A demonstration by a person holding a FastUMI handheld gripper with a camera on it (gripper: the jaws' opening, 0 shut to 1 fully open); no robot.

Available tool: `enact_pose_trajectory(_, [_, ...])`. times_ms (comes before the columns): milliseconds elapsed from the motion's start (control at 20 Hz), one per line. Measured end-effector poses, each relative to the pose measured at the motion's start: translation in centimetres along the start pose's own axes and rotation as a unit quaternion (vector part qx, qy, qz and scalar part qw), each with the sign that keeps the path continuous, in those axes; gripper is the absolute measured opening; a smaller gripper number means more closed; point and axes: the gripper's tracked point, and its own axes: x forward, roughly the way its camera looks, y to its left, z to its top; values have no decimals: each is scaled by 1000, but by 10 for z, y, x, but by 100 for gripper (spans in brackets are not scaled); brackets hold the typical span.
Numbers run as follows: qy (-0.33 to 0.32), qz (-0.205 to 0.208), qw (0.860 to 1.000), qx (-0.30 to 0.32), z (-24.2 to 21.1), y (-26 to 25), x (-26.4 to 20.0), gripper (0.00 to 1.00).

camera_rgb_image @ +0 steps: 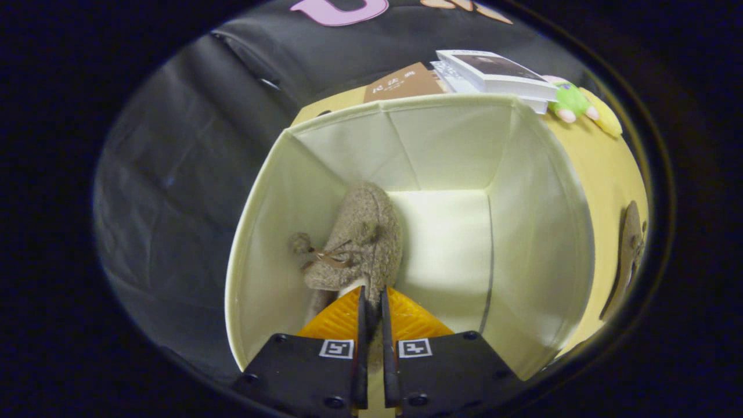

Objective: Open the storage box then place both shoes into the box .Put the left shoe in first, then the right shoe, with the right side of both shoes facing outward in a uniform manner.

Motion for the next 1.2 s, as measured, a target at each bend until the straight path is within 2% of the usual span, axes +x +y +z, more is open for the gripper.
enact_pose_trajectory(50, [4, 7, 1000, -5, -2, 3, -1, 14])
enact_pose_trajectory(200, [-10, 8, 1000, -21, -1, -2, -10, 42])
enact_pose_trajectory(350, [-47, 66, 996, -23, 12, 23, -29, 70])
enact_pose_trajectory(500, [-87, 60, 991, -84, 23, 18, -53, 98])
enact_pose_trajectory(750, [-164, 73, 977, -114, 43, 2, -97, 98])
enact_pose_trajectory(950, [-204, 47, 971, -119, 52, -42, -127, 98])
enact_pose_trajectory(1200, [-243, -7, 964, -109, 65, -114, -157, 98])
